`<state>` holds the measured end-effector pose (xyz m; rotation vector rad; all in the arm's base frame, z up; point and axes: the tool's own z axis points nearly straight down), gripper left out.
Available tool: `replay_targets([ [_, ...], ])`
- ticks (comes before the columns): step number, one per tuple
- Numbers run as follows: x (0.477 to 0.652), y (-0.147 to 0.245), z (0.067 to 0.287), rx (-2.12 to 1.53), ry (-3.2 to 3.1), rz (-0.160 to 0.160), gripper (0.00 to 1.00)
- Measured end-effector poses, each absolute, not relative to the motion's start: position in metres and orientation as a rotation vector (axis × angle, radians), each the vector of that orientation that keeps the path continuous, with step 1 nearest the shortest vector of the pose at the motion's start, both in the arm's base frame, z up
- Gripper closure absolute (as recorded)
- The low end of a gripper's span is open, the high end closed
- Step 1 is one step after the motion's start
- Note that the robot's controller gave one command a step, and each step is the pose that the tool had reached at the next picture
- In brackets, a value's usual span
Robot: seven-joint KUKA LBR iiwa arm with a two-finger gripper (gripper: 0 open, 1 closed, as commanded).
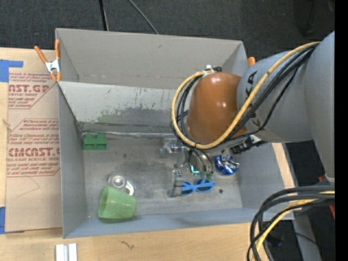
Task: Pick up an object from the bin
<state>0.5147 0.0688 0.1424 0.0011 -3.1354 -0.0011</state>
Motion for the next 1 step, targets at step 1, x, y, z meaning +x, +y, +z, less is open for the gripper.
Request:
replay_targets([
  [1,0.4825,0.1443,0.0991,0.192,-3.131,-0.004,0.0],
])
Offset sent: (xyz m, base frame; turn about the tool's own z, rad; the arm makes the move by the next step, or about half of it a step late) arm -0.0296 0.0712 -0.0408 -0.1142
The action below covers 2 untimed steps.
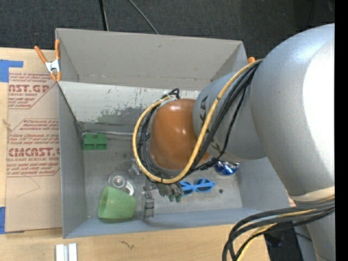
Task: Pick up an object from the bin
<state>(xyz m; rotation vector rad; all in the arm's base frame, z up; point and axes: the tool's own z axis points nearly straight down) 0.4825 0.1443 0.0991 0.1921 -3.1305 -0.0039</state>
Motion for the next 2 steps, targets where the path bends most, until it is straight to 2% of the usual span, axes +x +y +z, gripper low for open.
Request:
replay_targets([
  [1,0.4872,0.2145,0.0718,0.736,-3.065,0.001,0.0],
  [2,0.4903,0.2159,0.0763,0.737,-3.076,-0.005,1.0],
])
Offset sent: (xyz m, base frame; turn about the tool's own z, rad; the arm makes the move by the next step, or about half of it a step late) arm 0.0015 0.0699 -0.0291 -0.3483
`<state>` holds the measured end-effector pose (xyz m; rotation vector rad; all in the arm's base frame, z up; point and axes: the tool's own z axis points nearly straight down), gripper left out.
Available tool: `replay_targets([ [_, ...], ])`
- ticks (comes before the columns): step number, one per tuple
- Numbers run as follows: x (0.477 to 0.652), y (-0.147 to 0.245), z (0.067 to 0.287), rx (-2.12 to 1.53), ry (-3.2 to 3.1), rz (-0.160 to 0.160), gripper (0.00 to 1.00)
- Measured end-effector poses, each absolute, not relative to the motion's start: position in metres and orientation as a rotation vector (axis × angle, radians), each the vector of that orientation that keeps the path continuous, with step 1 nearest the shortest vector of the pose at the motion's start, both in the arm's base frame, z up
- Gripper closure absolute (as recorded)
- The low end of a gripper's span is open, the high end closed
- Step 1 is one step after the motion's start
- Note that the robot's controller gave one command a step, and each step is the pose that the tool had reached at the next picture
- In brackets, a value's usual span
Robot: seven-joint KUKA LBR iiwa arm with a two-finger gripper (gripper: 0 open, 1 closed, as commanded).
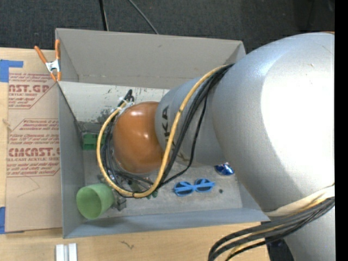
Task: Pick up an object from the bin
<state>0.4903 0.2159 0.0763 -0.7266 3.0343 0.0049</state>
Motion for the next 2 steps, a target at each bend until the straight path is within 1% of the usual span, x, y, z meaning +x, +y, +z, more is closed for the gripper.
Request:
replay_targets([
  [1,0.49,0.2,0.158,-0.821,3.024,0.0,1.0],
  [2,0.486,0.204,0.271,-0.838,3.016,0.003,1.0],
])
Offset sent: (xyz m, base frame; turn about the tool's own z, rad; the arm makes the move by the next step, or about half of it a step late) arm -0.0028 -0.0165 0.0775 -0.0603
